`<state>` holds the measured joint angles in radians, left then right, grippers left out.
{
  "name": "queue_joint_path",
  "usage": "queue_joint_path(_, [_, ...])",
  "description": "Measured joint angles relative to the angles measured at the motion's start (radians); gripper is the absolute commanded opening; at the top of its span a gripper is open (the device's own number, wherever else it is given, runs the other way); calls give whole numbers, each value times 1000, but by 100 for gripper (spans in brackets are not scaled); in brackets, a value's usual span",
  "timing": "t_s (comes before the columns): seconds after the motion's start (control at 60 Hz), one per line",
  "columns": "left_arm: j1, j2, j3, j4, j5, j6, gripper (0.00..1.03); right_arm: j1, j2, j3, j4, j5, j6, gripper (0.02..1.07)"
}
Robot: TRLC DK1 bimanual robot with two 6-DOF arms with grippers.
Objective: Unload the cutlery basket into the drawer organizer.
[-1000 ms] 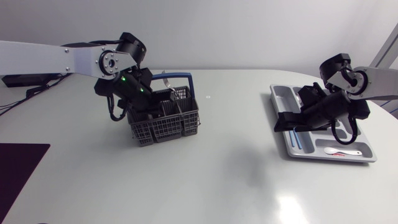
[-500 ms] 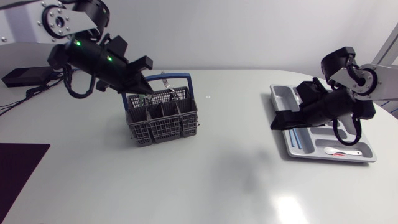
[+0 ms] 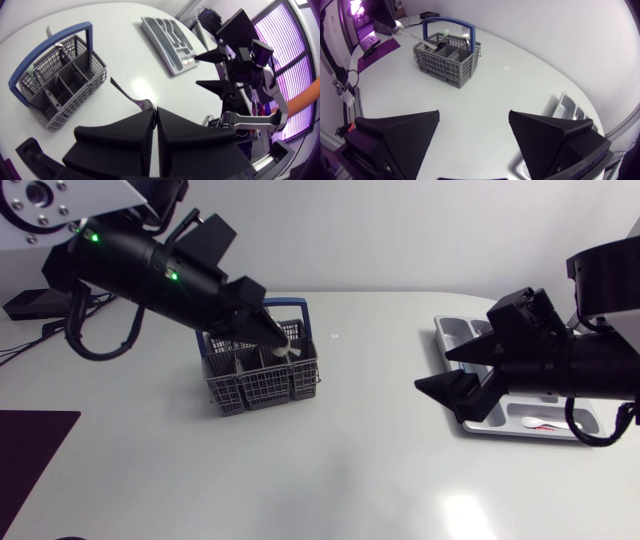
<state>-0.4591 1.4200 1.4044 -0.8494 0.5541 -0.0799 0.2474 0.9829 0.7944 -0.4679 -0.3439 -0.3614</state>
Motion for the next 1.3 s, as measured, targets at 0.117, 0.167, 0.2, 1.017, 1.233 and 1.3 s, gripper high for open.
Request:
queue_joint_path(0.117, [-85, 0, -36, -13, 20, 64, 4, 59, -46, -30, -30, -4, -59, 102])
queue_joint_path(0.167, [-121, 0, -50, -14, 50, 87, 4, 93, -66, -49, -31, -15, -86, 102])
queue_joint_path(0.2, [-146, 0, -57, -14, 64, 105, 4, 114, -79, -62, -33, -26, -100, 102])
queue_joint_path(1.017, [-375, 131, -35, -44, 112, 216, 4, 404, -146, -247, 80, -77, -321, 26])
queue_joint_path(1.233, [-375, 131, -35, -44, 122, 216, 4, 407, -113, -247, 109, -62, -320, 7])
queue_joint_path(1.3, [-375, 131, -35, -44, 122, 216, 4, 407, -108, -247, 111, -60, -320, 7])
